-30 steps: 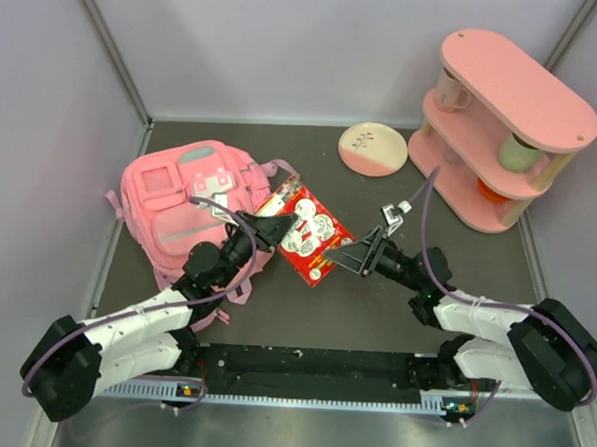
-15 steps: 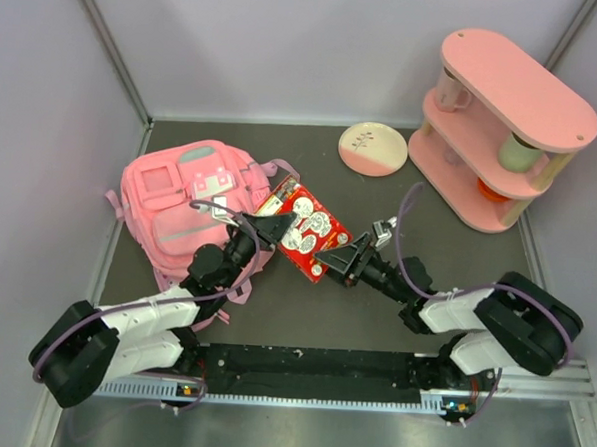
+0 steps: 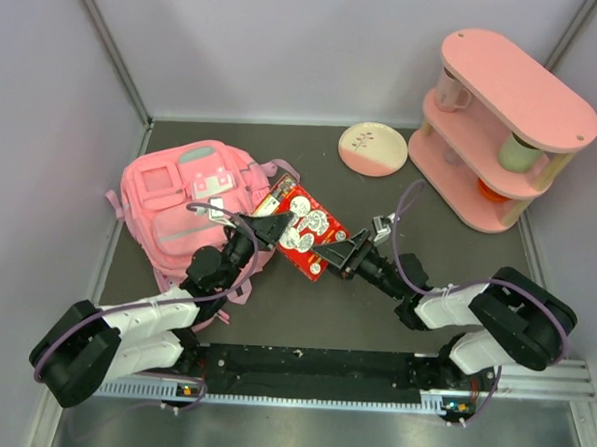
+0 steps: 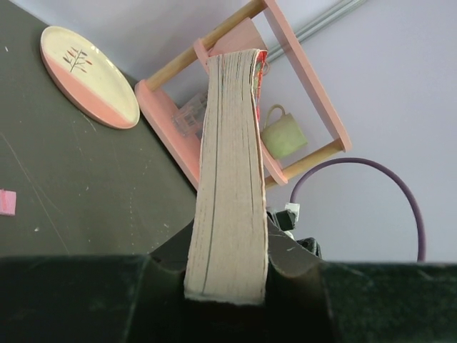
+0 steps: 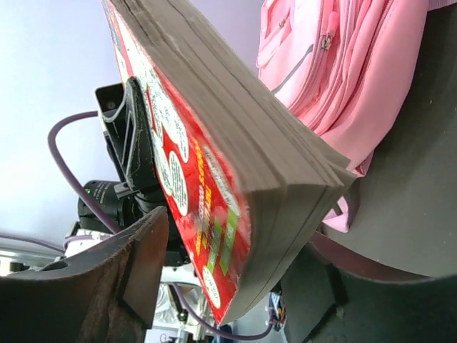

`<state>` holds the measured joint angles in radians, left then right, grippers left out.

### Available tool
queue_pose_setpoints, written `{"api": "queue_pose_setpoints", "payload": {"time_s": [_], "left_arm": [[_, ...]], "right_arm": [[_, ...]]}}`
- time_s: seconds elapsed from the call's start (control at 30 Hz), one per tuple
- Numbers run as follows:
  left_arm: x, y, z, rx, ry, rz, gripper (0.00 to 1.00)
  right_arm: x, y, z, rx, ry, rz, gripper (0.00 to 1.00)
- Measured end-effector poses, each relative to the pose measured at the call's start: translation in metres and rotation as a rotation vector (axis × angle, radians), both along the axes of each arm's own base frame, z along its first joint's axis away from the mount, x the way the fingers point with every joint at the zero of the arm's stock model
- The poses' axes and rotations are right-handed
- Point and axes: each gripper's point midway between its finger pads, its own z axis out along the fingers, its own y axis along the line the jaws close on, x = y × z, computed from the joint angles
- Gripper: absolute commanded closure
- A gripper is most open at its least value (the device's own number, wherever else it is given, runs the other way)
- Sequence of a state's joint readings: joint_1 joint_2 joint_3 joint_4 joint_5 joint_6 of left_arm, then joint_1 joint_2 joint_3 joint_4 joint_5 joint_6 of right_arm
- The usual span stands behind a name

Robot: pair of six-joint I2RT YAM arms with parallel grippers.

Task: Pack the student bag
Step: Pick up the book from the center of the board.

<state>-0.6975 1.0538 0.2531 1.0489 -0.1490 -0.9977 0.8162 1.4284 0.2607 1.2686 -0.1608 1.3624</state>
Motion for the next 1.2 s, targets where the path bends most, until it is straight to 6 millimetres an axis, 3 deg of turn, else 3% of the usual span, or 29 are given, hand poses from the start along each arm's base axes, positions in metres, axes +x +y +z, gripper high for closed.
{"api": "queue_pose_setpoints", "payload": {"time_s": [0.03,0.1,0.23,0.27,0.33,0.37,0.5,0.6,0.8,0.9,0.97,1.07,1.1,1.2], "left_arm": [[0.000,0.001,0.001,-0.006,-0.002,0.002,1.00],[0.000,0.001,0.003,-0.013,-0.005,0.003,1.00],[0.002,0.004,0.004,-0.017,-0.009,0.013,1.00],[0.002,0.004,0.004,-0.018,-0.007,0.015,0.91],[0.002,0.004,0.004,-0.023,-0.007,0.014,0.54],[0.002,0.004,0.003,-0.016,-0.006,0.015,0.27],[-0.002,0.006,-0.011,0.086,0.031,0.012,0.02],[-0.005,0.014,-0.015,0.239,0.069,0.040,0.02],[-0.005,0.053,0.021,0.547,0.122,0.170,0.02],[-0.005,0.060,0.017,0.705,0.178,0.165,0.02],[-0.003,0.058,-0.003,0.821,0.241,0.125,0.01],[-0.005,0.053,-0.057,1.028,0.391,0.021,0.01],[-0.009,0.055,-0.082,1.104,0.457,-0.021,0.01],[-0.029,0.070,-0.126,1.260,0.606,-0.106,0.01]], "right_arm": [[0.001,0.000,0.000,0.001,0.001,0.000,0.56],[0.002,0.003,0.000,-0.001,0.001,0.004,0.65],[0.003,0.004,0.005,0.009,-0.015,0.004,1.00],[0.002,0.004,0.006,0.008,-0.027,0.005,1.00],[0.002,0.003,0.008,0.003,-0.044,0.004,1.00],[0.002,0.002,0.010,0.002,-0.052,0.003,1.00],[0.002,-0.008,0.016,0.006,-0.077,-0.016,1.00],[0.006,-0.035,0.014,-0.024,-0.094,-0.092,1.00],[0.021,-0.086,0.021,-0.212,-0.149,-0.307,1.00],[0.027,-0.107,0.024,-0.314,-0.172,-0.385,1.00],[0.030,-0.120,0.024,-0.374,-0.177,-0.427,1.00],[0.030,-0.134,0.018,-0.459,-0.171,-0.455,1.00],[0.029,-0.137,0.015,-0.483,-0.167,-0.458,1.00],[0.026,-0.143,0.008,-0.533,-0.159,-0.455,1.00]]}}
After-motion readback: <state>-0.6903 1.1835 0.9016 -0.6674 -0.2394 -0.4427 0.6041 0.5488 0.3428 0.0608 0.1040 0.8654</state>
